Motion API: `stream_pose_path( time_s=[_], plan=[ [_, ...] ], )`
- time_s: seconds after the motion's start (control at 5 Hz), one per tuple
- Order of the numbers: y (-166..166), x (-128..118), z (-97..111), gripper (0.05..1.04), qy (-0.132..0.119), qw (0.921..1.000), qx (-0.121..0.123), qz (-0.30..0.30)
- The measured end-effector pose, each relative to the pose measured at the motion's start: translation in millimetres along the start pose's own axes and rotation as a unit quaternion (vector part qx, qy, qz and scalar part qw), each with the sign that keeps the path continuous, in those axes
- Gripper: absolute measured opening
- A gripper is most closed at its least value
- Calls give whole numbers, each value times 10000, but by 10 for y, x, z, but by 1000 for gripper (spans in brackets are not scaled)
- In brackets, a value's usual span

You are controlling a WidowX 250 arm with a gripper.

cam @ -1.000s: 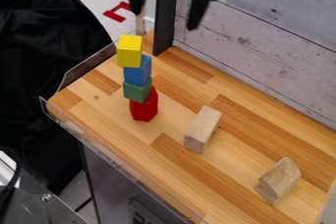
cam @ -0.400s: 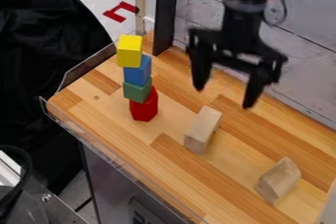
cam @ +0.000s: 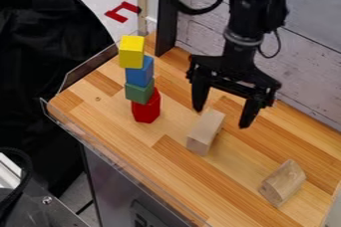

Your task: Put the yellow block on top of the blue block

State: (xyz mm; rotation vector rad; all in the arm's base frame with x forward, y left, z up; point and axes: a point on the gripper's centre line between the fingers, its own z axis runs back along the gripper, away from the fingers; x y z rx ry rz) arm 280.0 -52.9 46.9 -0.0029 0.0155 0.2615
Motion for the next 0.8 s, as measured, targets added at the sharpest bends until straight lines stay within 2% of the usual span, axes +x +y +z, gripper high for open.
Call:
stream_pose_path(
  time_s=[0.8],
  plan=[
    [25, 8, -7, 999, 7, 10000, 3, 77]
  ],
)
